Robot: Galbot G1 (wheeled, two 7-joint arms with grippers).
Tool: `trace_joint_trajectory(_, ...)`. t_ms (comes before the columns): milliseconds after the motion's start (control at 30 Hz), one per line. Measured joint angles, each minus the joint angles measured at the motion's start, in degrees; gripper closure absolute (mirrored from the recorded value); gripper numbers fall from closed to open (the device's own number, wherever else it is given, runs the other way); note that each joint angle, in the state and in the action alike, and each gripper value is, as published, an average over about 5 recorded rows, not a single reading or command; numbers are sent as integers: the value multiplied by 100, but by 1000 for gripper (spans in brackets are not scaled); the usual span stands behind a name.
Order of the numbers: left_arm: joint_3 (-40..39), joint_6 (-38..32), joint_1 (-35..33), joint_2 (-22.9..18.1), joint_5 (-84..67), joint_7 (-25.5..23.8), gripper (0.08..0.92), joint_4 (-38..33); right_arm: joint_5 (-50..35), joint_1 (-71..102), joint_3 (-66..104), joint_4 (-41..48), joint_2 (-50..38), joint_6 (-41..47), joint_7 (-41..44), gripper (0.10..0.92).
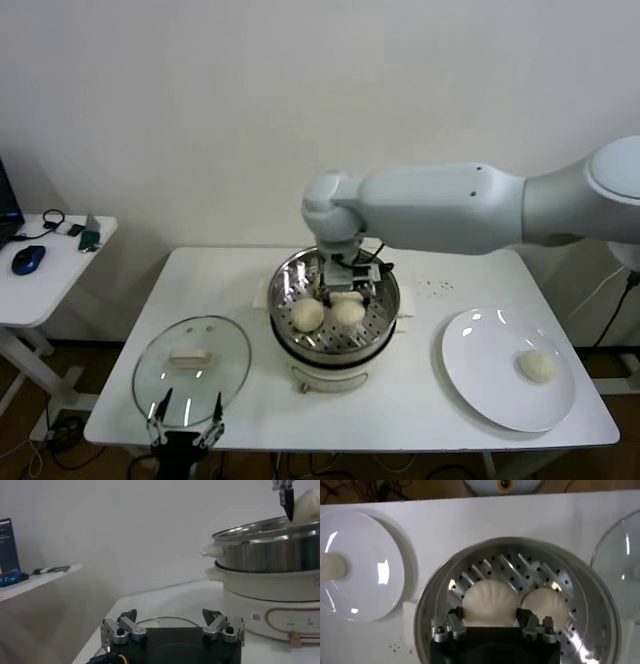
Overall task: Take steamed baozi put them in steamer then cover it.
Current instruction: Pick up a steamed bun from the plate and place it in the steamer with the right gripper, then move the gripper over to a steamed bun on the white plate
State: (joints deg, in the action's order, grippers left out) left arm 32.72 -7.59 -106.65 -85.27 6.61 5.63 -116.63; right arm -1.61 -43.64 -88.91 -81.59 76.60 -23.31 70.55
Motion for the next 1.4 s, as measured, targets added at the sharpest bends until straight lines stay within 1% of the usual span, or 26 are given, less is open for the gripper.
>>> trace_joint_trajectory(433,80,-34,-1,8,-125,3,177,32,44,272,-135,123,162,-39,165,314)
trace_joint_trajectory(667,73,-33,21,23,-145,5,177,48,64,354,-108,138,186,52,178,212)
trace_joint_trajectory(933,47,-23,36,4,-147,11,177,52,80,306,22,136,113,71,193,203)
trace_joint_trajectory(1167,54,-26,46,5,-159,14,177,46,-69,68,109,144,-173,171,192,203)
trace_joint_trajectory(1400,49,-27,84,22,-161,13,177,32,-486,-279,-49,141,-860,627,-28,203)
